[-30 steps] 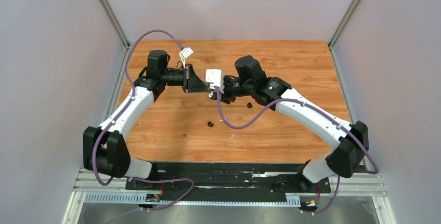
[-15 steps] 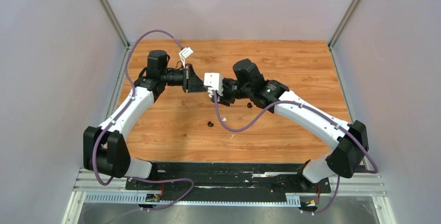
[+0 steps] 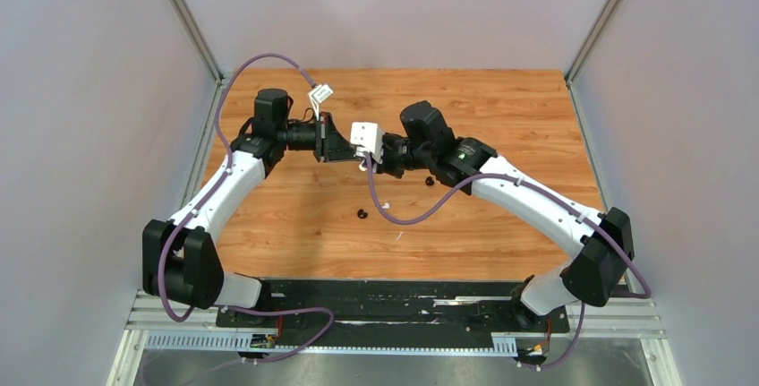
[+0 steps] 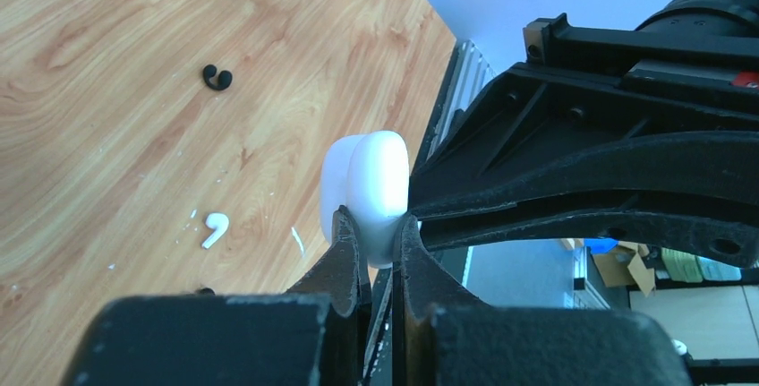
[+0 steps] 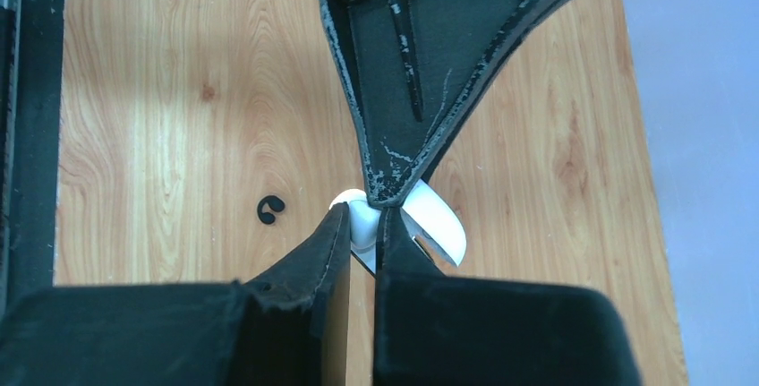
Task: Insert the wireless bluetooth earbuds into the charging case
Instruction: Pick up the earbud from the charging case.
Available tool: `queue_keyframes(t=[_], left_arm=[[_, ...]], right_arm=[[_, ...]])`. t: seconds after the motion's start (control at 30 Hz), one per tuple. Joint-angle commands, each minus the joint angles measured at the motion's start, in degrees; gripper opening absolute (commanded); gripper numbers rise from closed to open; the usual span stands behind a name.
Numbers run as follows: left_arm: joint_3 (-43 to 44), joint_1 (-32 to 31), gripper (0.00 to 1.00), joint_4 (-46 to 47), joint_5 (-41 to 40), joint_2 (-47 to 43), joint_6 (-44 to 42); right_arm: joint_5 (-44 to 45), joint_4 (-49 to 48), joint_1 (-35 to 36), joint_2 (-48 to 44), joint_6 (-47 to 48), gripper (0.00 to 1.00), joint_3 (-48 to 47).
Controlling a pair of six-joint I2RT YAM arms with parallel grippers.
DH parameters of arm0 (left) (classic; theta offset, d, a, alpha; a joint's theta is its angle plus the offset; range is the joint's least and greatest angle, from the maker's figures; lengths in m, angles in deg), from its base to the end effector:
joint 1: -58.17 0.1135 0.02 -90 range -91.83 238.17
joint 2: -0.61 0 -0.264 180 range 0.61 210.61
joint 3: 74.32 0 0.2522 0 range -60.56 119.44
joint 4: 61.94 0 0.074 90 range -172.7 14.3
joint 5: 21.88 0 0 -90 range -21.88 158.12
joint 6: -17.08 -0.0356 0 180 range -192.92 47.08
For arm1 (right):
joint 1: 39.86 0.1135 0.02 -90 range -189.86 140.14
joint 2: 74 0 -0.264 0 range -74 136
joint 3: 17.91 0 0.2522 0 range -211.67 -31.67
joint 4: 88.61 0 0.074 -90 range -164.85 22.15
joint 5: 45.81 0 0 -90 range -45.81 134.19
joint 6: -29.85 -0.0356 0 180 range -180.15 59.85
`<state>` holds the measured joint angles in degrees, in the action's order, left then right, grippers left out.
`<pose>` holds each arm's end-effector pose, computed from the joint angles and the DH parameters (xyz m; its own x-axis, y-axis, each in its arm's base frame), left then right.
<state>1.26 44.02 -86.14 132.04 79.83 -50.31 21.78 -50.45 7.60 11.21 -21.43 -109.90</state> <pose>0.2846 -0.1047 0.3150 -0.7554 0.0161 -0.6550 0.6361 0.2582 -0.7272 0.2196 0.2594 0.3507 0.2890 -0.5403 -0.7903 -0.9234 0.0606 -0.3791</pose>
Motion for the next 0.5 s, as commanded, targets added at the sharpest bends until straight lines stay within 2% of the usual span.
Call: queue_keyframes(t=[0.0, 0.2, 0.33, 0.47], left_arm=[[0.87, -0.11, 0.00, -3.77, -4.60, -0.83, -3.49], [1.72, -0.08, 0.00, -6.67, -11.09, 0.93, -6.45], [2.74, -0.09, 0.00, -10.02, -16.22, 1.67, -9.24], [3.28, -0.02, 0.00, -11.23, -17.84, 1.68, -9.84]], right_arm=[[3.39, 0.03, -0.06, -2.51, -8.62, 0.00, -4.64], [10.88, 2.29, -2.68, -4.98, -32.96, 0.00, -5.15], [16.35, 12.19, -6.68, -4.66, -44.53, 0.00, -3.66], [19.83, 25.38, -16.94, -1.97, -51.94, 0.00, 1.46]])
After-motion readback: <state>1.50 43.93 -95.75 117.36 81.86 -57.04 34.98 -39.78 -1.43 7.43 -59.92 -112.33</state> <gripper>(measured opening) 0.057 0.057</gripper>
